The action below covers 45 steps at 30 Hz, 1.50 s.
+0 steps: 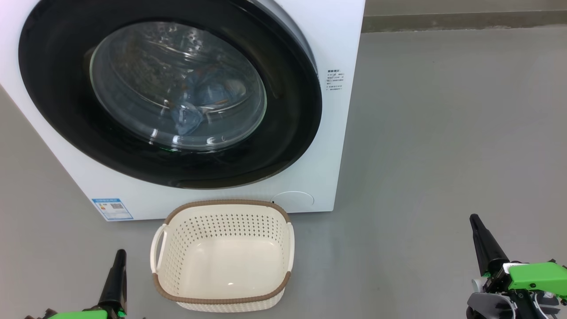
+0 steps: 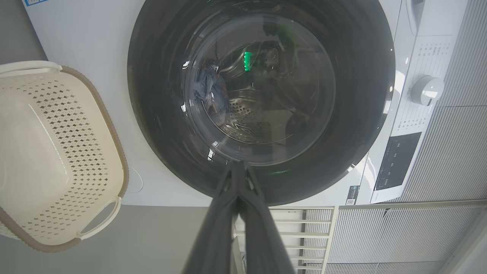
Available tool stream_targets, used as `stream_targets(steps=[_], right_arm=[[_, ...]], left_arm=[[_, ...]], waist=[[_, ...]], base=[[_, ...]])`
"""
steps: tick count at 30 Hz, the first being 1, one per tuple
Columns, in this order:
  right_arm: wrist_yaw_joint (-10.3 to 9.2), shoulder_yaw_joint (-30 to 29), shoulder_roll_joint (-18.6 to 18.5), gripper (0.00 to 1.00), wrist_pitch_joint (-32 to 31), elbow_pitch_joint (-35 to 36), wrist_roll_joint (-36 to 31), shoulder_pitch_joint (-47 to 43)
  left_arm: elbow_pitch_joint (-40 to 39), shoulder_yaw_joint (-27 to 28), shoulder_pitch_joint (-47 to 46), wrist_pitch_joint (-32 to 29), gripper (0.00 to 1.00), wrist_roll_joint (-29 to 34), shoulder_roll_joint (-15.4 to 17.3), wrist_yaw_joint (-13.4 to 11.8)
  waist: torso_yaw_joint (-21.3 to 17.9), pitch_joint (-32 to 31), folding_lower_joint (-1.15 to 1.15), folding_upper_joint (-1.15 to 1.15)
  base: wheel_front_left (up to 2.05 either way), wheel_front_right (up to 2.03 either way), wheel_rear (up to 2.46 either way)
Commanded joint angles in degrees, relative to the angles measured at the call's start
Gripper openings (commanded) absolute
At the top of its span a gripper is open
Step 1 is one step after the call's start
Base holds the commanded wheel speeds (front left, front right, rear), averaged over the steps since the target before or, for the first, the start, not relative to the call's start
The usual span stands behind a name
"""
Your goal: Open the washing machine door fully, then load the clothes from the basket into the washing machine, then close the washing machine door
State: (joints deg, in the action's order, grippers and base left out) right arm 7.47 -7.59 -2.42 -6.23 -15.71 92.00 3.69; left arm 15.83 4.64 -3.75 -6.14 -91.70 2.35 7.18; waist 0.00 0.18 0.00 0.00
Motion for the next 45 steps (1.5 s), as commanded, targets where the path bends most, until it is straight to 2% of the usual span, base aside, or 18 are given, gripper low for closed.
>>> stream_targets(steps=[1,45], right_arm=[[0.02,1.01,-0.46,0.00,-0.29,1.68,0.12,2.49],[0.02,1.00,-0.46,0.00,-0.30,1.68,0.12,2.50]], left_arm=[[-1.79,1.87,-2.43,-0.34,0.00,-0.48,0.53,0.31],[-1.79,1.87,-2.43,-0.34,0.00,-0.48,0.53,0.31]], waist=[[0.00,0.00,0.00,0.00],[0.00,0.00,0.00,0.00]], base=[[0.00,0.00,0.00],[0.00,0.00,0.00]])
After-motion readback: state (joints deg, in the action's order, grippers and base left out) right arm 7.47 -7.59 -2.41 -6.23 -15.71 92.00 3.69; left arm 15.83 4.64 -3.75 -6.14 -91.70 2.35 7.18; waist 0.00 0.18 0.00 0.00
